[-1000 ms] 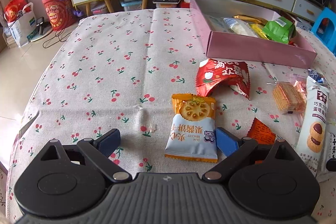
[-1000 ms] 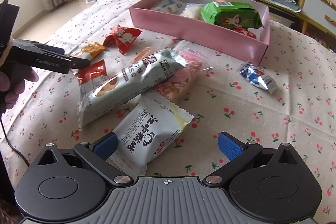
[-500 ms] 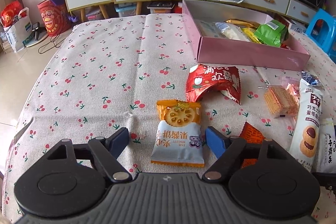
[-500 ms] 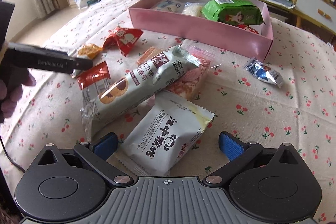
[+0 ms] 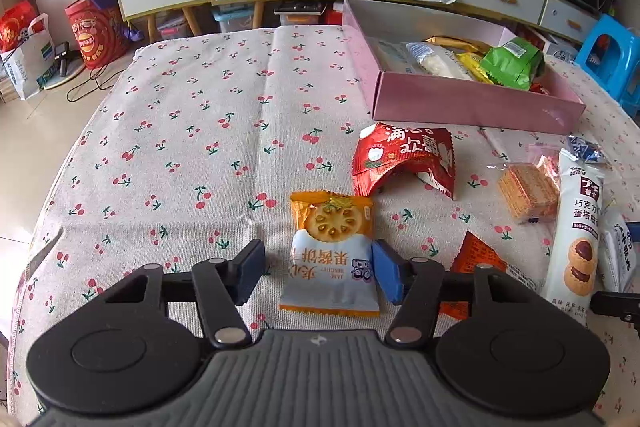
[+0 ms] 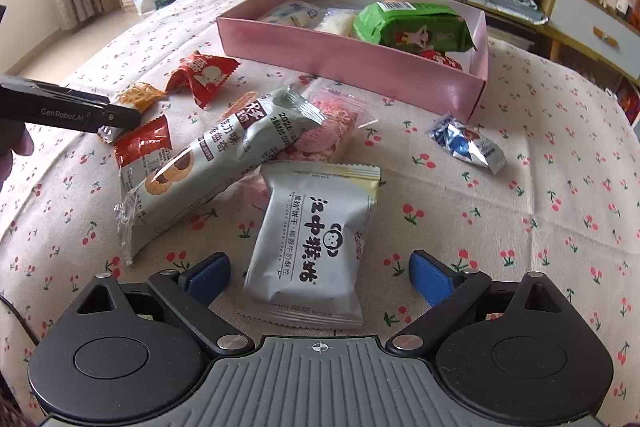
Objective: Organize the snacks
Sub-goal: 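Grasp the lotus biscuit pack with the left tool while the right tool grasps the white Jiang Zhong pack, then carry the lotus biscuit pack and white pack over the pink box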
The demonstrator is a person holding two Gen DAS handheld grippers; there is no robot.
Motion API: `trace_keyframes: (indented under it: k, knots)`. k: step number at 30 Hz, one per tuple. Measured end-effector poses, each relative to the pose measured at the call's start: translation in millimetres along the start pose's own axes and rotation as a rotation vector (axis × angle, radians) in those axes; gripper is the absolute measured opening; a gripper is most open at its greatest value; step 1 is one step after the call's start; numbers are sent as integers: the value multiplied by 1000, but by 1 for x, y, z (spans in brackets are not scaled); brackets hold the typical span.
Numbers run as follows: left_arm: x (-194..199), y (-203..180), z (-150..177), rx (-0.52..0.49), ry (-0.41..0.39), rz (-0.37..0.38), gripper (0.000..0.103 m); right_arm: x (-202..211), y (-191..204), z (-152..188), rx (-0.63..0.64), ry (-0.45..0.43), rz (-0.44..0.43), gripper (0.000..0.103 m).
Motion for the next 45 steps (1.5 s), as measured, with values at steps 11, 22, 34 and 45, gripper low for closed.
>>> trace_keyframes:
  k: [11,22,34,45]
  knots:
    - [1,-1,-3,15,9,3,37,4,-14,-12,-65,3,17,47]
    - [8,-2,-10,104,25,31,36,18,-37,-30,-138,-34,56,47]
    - [14,-14,-44,160,-34,72,36,23,-55,-70,-223,-84,68,47]
    - [9,-23,-77,216,-79,96,36,18,-65,-118,-284,-135,51,47]
Point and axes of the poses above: each gripper's, at about its wrist camera, not at the fingertips, and x roughly against the way its jaws point, y to its left, z to its underside, the point moved 10 cm from there along -x, roughly the way its jaws point, and after that the axes turned 1 degree about z, right-handed, at the moved point
